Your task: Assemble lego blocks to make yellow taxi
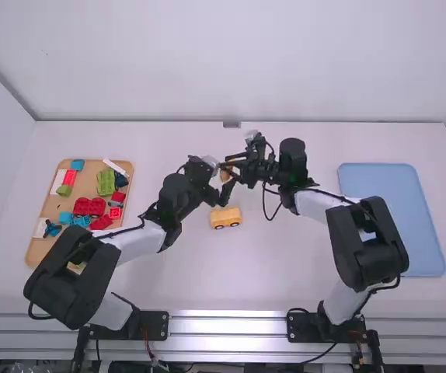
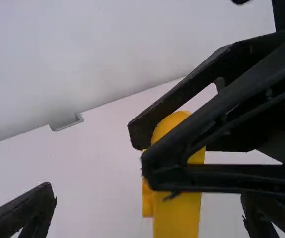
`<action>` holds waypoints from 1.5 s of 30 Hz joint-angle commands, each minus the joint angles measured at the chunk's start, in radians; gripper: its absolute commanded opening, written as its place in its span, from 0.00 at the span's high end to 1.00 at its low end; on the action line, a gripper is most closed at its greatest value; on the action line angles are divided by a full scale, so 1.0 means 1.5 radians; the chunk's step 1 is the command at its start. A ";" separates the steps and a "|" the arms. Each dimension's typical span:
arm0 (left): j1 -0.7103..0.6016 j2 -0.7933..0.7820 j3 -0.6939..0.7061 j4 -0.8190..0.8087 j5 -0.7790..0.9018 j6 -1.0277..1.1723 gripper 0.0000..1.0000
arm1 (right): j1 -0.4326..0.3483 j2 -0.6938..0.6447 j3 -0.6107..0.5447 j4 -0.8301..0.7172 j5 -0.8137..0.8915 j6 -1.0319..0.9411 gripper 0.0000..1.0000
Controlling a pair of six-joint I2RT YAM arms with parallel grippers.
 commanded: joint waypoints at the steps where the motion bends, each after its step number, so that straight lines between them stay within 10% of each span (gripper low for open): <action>1: -0.004 -0.001 0.006 0.002 0.005 -0.045 0.01 | -0.017 -0.011 -0.008 -0.002 -0.014 -0.023 0.91; 8: 0.001 -0.001 0.006 -0.069 0.018 -0.137 0.01 | -0.065 -0.011 -0.008 0.007 -0.083 -0.057 0.86; 18: 0.079 -0.002 0.131 -0.283 0.482 0.085 0.01 | -0.093 -0.011 0.056 -0.126 -0.329 -0.259 0.88; 30: 0.083 -0.002 0.179 -0.382 0.634 0.271 0.02 | -0.097 -0.011 0.066 -0.120 -0.425 -0.314 0.89; 45: 0.084 0.004 0.177 -0.384 0.612 0.274 0.43 | -0.048 -0.011 0.066 -0.117 -0.416 -0.314 0.90</action>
